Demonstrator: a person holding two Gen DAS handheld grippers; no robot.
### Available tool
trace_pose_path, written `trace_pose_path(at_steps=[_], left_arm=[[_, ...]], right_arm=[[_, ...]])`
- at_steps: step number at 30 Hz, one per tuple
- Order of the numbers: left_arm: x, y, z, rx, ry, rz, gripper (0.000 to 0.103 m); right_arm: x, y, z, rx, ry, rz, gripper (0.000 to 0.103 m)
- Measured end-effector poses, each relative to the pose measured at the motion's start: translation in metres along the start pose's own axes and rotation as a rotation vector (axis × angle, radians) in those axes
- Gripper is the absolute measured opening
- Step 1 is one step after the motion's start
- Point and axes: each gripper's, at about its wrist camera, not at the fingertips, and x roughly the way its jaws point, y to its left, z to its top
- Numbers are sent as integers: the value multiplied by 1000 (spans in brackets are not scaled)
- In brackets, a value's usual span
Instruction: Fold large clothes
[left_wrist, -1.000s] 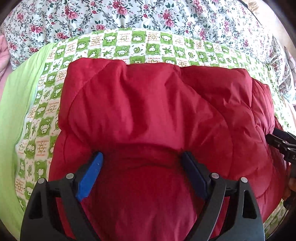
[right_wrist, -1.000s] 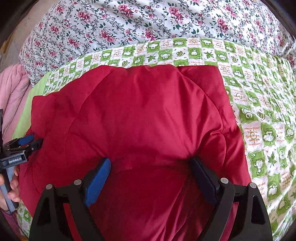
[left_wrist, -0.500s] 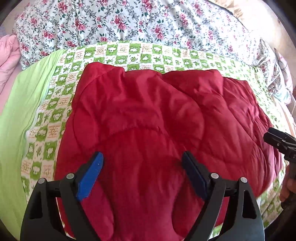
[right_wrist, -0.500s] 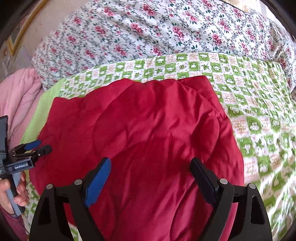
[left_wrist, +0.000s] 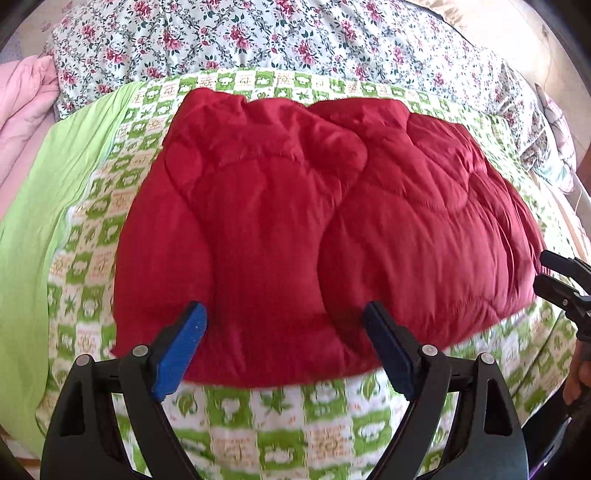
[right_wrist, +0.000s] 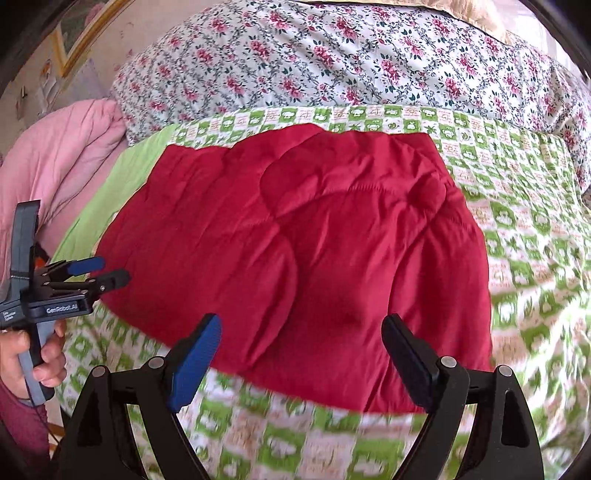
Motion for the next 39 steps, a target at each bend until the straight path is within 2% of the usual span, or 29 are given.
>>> trace_pose_path(at_steps=[6, 18, 24, 29, 36, 39], left_arm=[[-9, -5, -21, 35, 16, 40, 88], [-27, -21, -49, 140, 17, 116, 89], [-45, -24, -45, 169, -20, 152, 89], [-69, -26, -34, 205, -84, 187, 91], [-91, -33, -16, 291, -173, 260, 95], [-89, -36, -12, 319, -194, 283, 101]], right_arm=[[-18, 11, -26, -34, 7, -13, 91], [-4, 27, -70, -86, 133, 11, 95], [-22, 36, -63, -132, 99, 3, 100], [-43, 41, -46, -176, 59, 17, 101], [-67, 45, -20, -246, 19, 20, 103], [-68, 46, -15, -279, 19, 9, 103]])
